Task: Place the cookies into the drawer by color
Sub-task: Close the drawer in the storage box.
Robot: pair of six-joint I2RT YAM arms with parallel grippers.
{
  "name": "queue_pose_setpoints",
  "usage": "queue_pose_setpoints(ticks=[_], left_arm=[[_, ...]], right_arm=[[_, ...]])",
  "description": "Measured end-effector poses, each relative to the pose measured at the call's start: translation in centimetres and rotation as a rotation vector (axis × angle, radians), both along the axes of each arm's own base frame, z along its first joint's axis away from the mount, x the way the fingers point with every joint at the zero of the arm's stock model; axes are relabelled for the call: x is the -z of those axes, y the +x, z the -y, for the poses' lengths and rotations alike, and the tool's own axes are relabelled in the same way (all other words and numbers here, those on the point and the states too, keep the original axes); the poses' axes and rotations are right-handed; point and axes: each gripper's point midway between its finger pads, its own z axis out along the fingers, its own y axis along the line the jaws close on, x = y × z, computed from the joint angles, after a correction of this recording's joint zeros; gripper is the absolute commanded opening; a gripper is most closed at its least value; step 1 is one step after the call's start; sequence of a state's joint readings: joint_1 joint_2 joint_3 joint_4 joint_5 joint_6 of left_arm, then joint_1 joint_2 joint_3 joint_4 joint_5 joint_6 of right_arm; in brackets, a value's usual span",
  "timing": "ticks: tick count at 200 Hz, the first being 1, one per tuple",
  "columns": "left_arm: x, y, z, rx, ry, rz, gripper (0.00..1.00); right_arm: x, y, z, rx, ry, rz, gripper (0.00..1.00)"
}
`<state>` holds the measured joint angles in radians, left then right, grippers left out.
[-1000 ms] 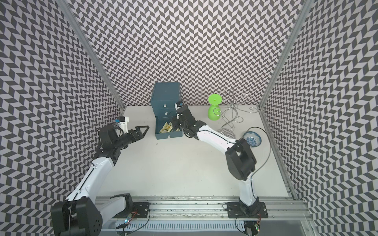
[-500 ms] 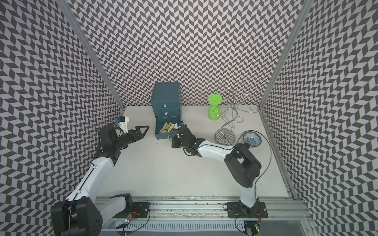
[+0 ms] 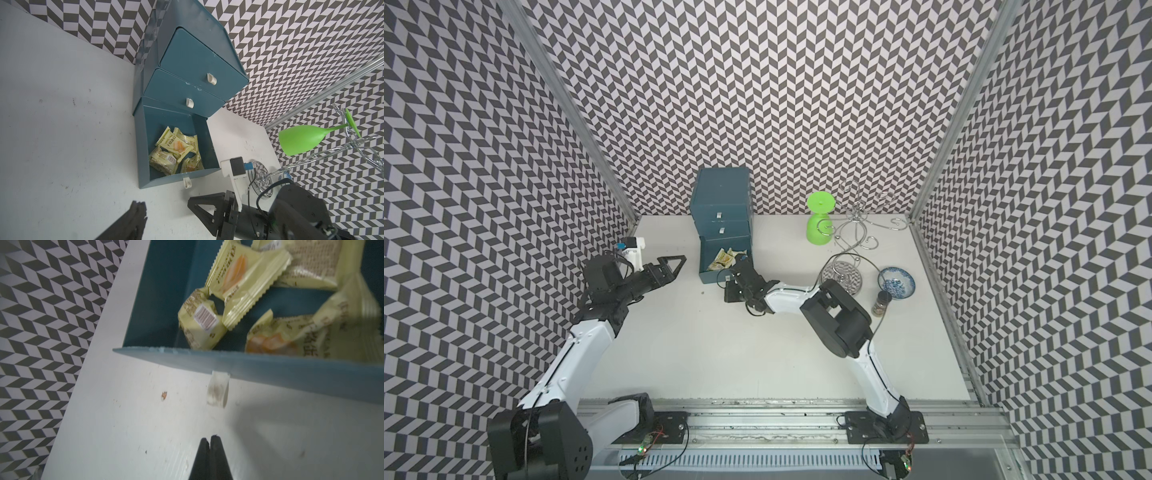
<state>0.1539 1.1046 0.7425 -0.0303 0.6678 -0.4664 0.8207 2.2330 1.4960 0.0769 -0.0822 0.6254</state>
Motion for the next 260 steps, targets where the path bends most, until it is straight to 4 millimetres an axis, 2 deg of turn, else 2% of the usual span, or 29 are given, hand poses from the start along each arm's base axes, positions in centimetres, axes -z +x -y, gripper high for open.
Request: queue_pose_setpoints(ticks=[50, 116, 149, 183, 211, 244, 260], left_arm=[[0.0, 0.0, -0.2, -0.006, -0.003, -0.001, 1.00], [0.4, -0.1, -0.3, -0.007, -0.010, -0.008, 0.99], [0.4, -0.1, -0.3, -0.007, -0.010, -0.008, 0.99], [0.3, -0.1, -0.3, -0.008, -0.009, -0.005, 0.99], [0.1, -0.2, -0.3, -0.009, -0.008, -0.001, 0.99], [0.2, -0.2, -0.3, -0.009, -0.008, -0.001, 1.00], [0.2, -0.2, -0.3, -0.009, -0.008, -0.001, 1.00]], right_arm=[[-0.4, 4.5, -2.5, 0.058, 0.061, 0.044, 0.00], [-1.7, 10.6, -3.7, 0.184, 0.116, 0.190, 0.00], [-3.0, 13.0, -3.0, 0.280, 0.124, 0.306, 0.01], [-5.3, 15.0, -2.7, 0.360, 0.182, 0.447, 0.01], [-6.3, 16.4, -3.1, 0.400, 0.232, 0.522, 0.01], [-6.4, 17.4, -3.0, 0.419, 0.260, 0.546, 0.02], [-6.1, 16.5, -2.9, 0.399, 0.265, 0.535, 0.02]])
